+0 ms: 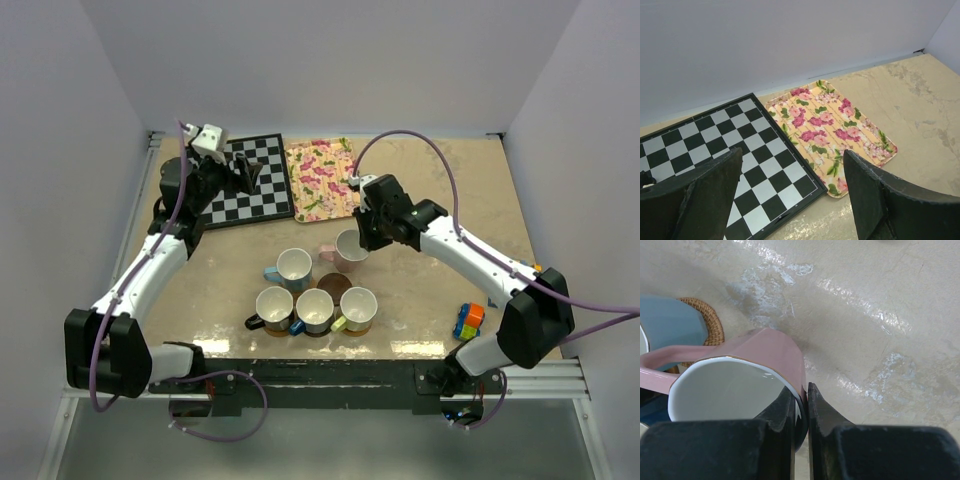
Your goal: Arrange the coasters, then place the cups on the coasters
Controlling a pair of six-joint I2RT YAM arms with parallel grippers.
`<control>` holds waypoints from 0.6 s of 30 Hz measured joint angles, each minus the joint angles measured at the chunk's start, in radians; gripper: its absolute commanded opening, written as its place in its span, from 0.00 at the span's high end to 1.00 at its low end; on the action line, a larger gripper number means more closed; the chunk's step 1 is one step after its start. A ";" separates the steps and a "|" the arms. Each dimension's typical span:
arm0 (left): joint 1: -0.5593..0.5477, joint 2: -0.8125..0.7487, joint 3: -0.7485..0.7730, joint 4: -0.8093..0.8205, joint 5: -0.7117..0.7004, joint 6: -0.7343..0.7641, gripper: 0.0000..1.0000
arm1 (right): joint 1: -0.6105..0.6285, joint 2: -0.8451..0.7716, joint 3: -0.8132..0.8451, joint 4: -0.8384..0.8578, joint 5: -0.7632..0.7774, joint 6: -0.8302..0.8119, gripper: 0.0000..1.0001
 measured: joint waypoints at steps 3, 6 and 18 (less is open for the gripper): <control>0.000 0.005 0.000 0.000 0.004 0.000 0.14 | -0.001 0.000 0.000 0.002 -0.012 -0.027 1.00; 0.000 0.009 0.000 0.000 0.007 0.000 0.14 | -0.002 0.005 0.000 0.005 -0.027 -0.055 1.00; 0.000 0.011 0.000 0.000 0.022 0.001 0.14 | -0.001 0.055 0.000 0.008 -0.084 -0.165 1.00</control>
